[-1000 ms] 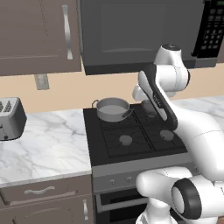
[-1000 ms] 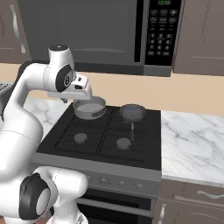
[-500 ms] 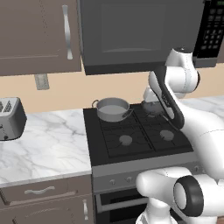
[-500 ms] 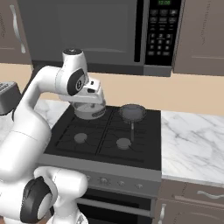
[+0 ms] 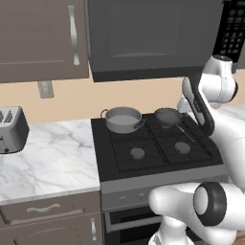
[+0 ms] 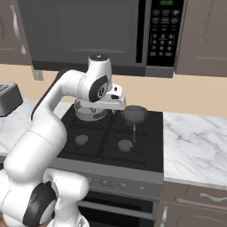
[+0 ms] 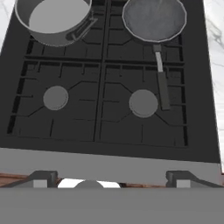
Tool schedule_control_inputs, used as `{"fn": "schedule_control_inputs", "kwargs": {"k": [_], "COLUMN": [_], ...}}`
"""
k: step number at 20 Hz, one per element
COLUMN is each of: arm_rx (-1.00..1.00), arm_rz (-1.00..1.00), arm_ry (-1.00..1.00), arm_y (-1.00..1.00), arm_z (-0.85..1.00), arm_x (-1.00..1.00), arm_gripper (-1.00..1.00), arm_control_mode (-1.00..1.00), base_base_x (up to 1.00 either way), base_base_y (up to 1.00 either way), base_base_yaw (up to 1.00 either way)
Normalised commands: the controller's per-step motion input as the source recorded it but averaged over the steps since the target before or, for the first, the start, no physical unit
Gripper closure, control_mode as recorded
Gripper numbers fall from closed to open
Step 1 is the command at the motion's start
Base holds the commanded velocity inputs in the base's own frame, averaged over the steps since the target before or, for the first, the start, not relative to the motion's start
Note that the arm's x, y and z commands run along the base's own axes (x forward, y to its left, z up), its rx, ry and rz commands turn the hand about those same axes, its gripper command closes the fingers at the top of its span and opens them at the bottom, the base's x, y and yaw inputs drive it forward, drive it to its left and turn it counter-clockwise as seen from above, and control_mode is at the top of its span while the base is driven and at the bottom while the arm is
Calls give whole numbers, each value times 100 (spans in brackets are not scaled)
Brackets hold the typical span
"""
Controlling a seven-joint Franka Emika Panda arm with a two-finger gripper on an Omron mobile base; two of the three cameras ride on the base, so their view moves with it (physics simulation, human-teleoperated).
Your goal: Move the pot and pan from the stove into the sink.
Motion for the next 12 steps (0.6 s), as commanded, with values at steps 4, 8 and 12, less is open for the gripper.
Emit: {"fn": "schedule_control_inputs", "kwargs": {"k": [4,8,12], "arm_rx": [0,0,0], "arm_rz": [0,0,0], "arm_ry": [0,0,0], "arm_y": [-72,-28,0], "arm_z": [-11,-2,-4], "arm_x": [0,0,0], "arm_gripper": [-100,-100,-100], "arm_control_mode": [-100,-100,-100], "base_base_x": [0,0,0], "base_base_y": [0,0,0], "base_base_yaw": [0,0,0]}}
